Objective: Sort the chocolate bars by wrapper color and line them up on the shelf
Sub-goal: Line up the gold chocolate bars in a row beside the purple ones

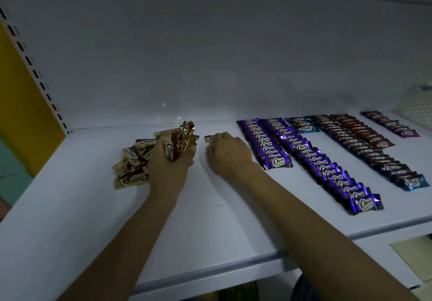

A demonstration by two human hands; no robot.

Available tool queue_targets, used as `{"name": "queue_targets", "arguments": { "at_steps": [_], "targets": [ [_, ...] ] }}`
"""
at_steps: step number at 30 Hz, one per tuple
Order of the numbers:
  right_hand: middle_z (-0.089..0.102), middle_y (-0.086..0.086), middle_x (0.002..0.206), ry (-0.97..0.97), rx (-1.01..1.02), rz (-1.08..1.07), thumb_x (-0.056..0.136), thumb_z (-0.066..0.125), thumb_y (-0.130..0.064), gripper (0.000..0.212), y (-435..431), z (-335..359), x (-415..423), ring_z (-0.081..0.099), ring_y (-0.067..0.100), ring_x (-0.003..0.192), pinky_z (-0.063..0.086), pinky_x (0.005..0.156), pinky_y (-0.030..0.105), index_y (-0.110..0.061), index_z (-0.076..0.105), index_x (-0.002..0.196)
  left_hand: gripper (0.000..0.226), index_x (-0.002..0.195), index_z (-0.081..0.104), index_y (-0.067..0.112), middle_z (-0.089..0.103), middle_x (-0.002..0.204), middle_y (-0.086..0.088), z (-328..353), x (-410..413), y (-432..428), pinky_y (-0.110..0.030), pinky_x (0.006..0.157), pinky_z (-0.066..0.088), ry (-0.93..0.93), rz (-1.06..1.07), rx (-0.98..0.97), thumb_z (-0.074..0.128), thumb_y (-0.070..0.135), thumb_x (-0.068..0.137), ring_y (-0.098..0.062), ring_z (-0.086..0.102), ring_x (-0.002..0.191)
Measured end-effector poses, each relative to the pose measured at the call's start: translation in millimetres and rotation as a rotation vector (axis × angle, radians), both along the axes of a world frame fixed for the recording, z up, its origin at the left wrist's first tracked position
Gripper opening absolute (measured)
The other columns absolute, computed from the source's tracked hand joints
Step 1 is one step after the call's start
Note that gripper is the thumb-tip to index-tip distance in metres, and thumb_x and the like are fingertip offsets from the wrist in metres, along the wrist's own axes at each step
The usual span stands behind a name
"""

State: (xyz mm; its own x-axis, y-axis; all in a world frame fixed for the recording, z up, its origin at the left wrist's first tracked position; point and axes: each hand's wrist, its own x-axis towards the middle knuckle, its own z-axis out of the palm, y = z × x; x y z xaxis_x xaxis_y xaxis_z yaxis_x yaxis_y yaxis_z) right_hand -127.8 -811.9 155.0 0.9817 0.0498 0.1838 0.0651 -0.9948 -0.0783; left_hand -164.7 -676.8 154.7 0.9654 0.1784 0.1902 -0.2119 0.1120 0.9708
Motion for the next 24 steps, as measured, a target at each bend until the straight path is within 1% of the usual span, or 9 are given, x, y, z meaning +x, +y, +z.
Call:
{"name": "queue_targets", "arguments": {
  "at_steps": [5,9,12,14,16,18,20,22,24],
  "targets": [
    [0.046,0.015,0.139,0.107,0.084,-0.029,0.099,0.031,-0.029,0.046,-10,1,48,0.041,0.028,0.128,0.025,0.109,0.039,-0.003,0.038,0.136,0.028,0.108,0.061,0.016,0.070,0.101,-0.006,0,1,0,-0.018,0.056,0.052,0.031,-0.028,-0.122,0.070,0.005,0.084,-0.021,0.069,0.092],
    [0.048,0.016,0.135,0.129,0.093,-0.037,0.096,0.036,-0.024,0.041,-15,7,61,0.044,0.030,0.125,0.026,0.109,0.040,-0.003,0.042,0.131,0.024,0.100,0.061,0.024,0.071,0.098,-0.004,3,-1,0,-0.019,0.054,0.051,0.025,-0.067,-0.132,0.068,0.008,0.084,-0.022,0.071,0.088],
    [0.053,0.017,0.127,0.091,0.094,-0.017,0.093,0.042,-0.018,0.035,-17,16,56,0.049,0.033,0.118,0.034,0.102,0.036,-0.003,0.050,0.124,0.024,0.102,0.062,0.021,0.072,0.093,-0.001,5,-2,1,-0.020,0.053,0.051,0.028,-0.083,-0.120,0.069,0.007,0.084,-0.019,0.071,0.084],
    [0.060,0.017,0.116,-0.058,0.312,0.025,0.095,0.042,-0.017,0.028,-15,22,46,0.055,0.034,0.108,0.041,0.091,0.035,-0.003,0.059,0.111,0.027,0.107,0.062,0.015,0.072,0.090,0.000,6,-3,2,-0.020,0.052,0.051,0.043,-0.095,-0.103,0.071,0.006,0.083,-0.017,0.071,0.081],
    [0.068,0.010,0.104,-0.081,0.835,0.057,0.099,0.042,-0.023,0.029,-6,29,23,0.062,0.024,0.099,0.047,0.091,0.036,-0.008,0.067,0.100,0.032,0.112,0.061,0.011,0.072,0.087,0.001,7,-4,3,-0.021,0.052,0.051,0.050,-0.111,-0.082,0.071,0.005,0.083,-0.013,0.071,0.075],
    [0.071,0.003,0.089,0.074,1.320,0.126,0.098,0.048,-0.030,0.028,1,36,-4,0.066,0.013,0.085,0.049,0.089,0.031,-0.014,0.070,0.092,0.034,0.114,0.059,0.009,0.071,0.084,0.000,7,-5,3,-0.021,0.050,0.050,0.056,-0.133,-0.053,0.071,0.005,0.083,-0.009,0.068,0.066],
    [0.069,0.007,0.086,0.151,1.447,0.200,0.095,0.055,-0.022,0.020,3,37,-23,0.064,0.015,0.081,0.052,0.085,0.031,-0.010,0.070,0.091,0.035,0.115,0.059,0.005,0.069,0.084,-0.003,9,-7,4,-0.021,0.049,0.048,0.053,-0.154,-0.044,0.071,0.005,0.082,-0.007,0.065,0.060],
    [0.067,0.006,0.081,0.113,1.529,0.170,0.092,0.057,-0.011,0.013,2,32,-32,0.061,0.015,0.074,0.052,0.076,0.029,-0.007,0.069,0.089,0.034,0.114,0.058,0.003,0.068,0.083,-0.004,9,-9,4,-0.021,0.048,0.047,0.042,-0.180,-0.027,0.071,0.005,0.082,-0.007,0.064,0.059],
    [0.066,0.005,0.078,0.073,1.593,0.110,0.092,0.057,-0.008,0.012,0,25,-34,0.059,0.013,0.069,0.049,0.068,0.027,-0.008,0.068,0.088,0.031,0.112,0.059,0.003,0.068,0.080,-0.003,11,-11,3,-0.019,0.046,0.046,0.022,-0.194,0.016,0.071,0.006,0.083,-0.005,0.064,0.057]
  ]
}}
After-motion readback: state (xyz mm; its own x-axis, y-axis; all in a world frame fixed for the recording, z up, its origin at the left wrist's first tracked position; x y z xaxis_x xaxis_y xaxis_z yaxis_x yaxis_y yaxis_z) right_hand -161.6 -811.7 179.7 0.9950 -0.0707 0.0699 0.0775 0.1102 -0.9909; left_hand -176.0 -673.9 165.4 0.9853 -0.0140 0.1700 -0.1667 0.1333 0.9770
